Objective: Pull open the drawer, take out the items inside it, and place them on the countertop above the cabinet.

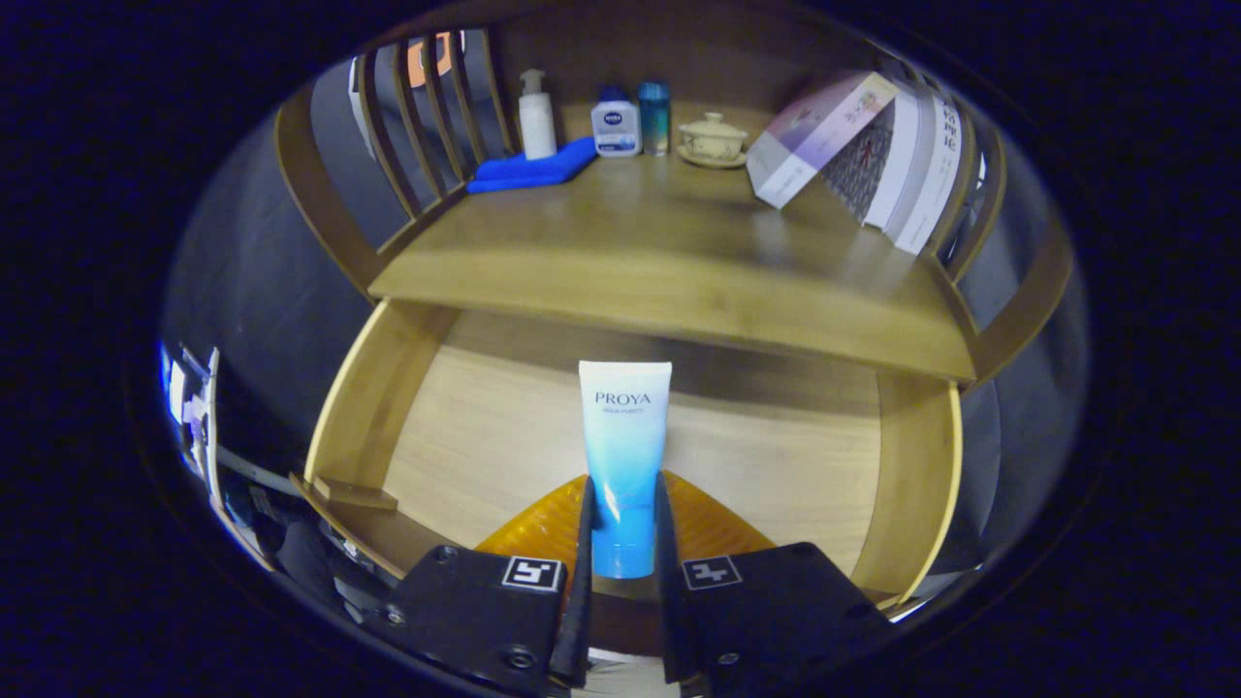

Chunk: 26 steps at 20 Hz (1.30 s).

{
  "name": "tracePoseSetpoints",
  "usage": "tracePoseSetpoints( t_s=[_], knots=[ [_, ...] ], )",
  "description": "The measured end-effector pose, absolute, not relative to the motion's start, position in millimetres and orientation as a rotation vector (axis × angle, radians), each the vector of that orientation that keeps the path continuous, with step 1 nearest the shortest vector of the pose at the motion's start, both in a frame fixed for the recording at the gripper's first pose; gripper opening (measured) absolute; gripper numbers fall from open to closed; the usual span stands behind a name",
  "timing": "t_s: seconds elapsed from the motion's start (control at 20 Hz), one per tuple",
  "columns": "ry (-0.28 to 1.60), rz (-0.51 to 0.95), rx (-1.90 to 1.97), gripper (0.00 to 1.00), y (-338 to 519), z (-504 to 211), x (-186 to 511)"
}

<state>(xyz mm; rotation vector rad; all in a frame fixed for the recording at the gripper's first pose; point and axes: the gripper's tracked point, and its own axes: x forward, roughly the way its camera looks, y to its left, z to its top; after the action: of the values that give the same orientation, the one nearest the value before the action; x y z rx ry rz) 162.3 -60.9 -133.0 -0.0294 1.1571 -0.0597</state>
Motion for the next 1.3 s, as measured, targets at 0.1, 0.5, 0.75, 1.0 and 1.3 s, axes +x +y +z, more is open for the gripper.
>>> tracePoseSetpoints(
  t_s=[0.1, 0.5, 0.75, 1.0, 1.3],
  knots=[
    [1.127, -0.065, -0.038, 0.32, -61.6, -116.0, 173.0],
    [1.05, -0.098, -0.061, 0.32, -61.2, -84.5, 224.7],
    [1.031, -0.132, -0.061, 0.32, -60.0, -74.0, 266.5],
    [1.015, -0.171, -0.092, 0.32, -67.5, -72.7, 301.7],
    [1.056, -0.209, -0.081, 0.32, -74.8, -103.1, 325.6]
  ],
)
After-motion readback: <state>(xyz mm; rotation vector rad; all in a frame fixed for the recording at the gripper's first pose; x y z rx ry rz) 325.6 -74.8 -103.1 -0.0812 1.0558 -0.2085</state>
